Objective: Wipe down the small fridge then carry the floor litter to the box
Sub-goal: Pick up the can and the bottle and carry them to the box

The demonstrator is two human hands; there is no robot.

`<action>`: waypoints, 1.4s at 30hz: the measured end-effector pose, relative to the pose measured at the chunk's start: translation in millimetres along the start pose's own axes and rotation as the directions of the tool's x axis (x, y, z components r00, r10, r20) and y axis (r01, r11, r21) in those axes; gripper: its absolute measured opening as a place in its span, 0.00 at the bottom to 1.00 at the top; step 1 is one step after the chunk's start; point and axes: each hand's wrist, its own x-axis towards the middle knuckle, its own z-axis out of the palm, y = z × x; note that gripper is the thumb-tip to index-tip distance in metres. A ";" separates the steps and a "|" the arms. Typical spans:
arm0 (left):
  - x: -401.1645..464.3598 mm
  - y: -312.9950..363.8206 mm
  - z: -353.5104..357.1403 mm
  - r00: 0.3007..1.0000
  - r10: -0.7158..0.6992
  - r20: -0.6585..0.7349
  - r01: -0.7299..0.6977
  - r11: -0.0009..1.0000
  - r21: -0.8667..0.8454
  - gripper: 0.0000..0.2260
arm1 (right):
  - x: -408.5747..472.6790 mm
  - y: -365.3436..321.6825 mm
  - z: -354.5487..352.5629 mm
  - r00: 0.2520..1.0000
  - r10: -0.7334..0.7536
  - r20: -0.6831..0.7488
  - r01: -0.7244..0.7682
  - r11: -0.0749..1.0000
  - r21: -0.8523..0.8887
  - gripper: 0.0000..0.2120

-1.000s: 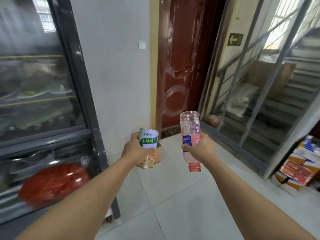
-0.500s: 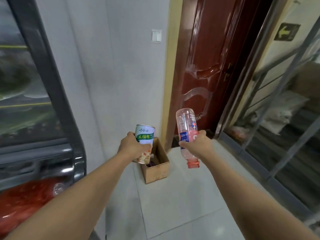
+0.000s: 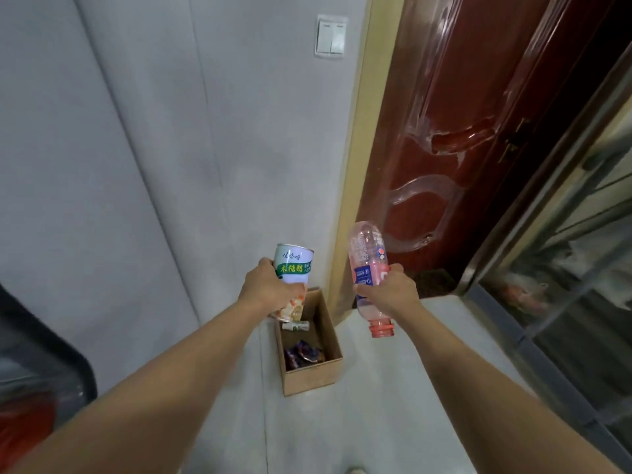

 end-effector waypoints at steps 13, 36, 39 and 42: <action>176.2 18.4 89.2 0.948 -0.293 -0.128 0.281 0.954 -0.105 0.24 | 245.8 -22.4 46.2 0.955 -0.078 0.287 0.090 0.995 -0.031 0.30; 330.3 -214.6 241.9 0.819 -0.573 0.018 0.573 0.819 -0.034 0.29 | 392.5 127.0 349.3 0.739 0.287 0.610 -0.106 0.943 -0.316 0.33; 336.4 -260.1 273.2 0.797 -0.603 0.032 0.604 0.796 -0.045 0.29 | 411.1 165.3 401.3 0.730 0.319 0.604 -0.141 0.936 -0.323 0.35; 345.0 -296.7 304.8 0.782 -0.623 0.035 0.624 0.781 -0.034 0.29 | 428.8 199.0 452.6 0.723 0.342 0.600 -0.176 0.931 -0.319 0.38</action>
